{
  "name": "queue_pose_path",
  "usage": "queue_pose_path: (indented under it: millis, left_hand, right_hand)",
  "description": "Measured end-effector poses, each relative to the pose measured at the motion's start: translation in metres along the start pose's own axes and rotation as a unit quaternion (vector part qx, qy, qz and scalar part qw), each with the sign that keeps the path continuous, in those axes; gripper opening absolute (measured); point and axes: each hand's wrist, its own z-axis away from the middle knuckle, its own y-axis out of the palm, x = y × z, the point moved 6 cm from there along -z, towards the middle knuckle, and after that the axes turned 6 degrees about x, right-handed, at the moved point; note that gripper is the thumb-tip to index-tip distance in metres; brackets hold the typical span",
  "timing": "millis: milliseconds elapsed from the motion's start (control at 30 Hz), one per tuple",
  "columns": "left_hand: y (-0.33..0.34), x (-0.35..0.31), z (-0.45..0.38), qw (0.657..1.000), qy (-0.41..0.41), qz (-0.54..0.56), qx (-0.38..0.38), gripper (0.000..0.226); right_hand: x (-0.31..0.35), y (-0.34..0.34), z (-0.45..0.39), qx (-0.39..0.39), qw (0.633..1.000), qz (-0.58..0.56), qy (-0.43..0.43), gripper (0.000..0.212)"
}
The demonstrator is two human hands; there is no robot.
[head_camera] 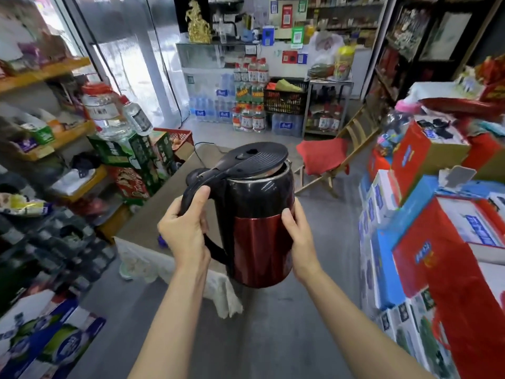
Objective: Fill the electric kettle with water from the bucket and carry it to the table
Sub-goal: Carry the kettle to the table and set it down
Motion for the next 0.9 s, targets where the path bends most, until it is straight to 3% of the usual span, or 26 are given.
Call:
queue_pose_path:
  millis: [133, 367, 533, 900]
  left_hand:
    - [0.034, 0.026, -0.063, 1.0, -0.007, 0.002, -0.015, 0.027]
    - [0.079, 0.079, -0.163, 0.998, 0.003, -0.003, -0.065, 0.024]
    - [0.098, 0.109, -0.228, 0.992, 0.014, -0.008, -0.124, 0.026]
    - [0.075, 0.162, -0.347, 0.969, 0.045, -0.013, -0.242, 0.02]
  right_hand:
    - [-0.008, -0.005, -0.078, 0.03, 0.999, -0.03, -0.009, 0.049]
    - [-0.05, -0.019, -0.219, 0.082, 0.995, -0.053, 0.023, 0.051]
    - [-0.074, -0.009, -0.314, 0.16, 0.978, -0.124, 0.056, 0.045]
    - [-0.148, 0.063, -0.469, 0.259, 0.943, -0.176, 0.116, 0.048]
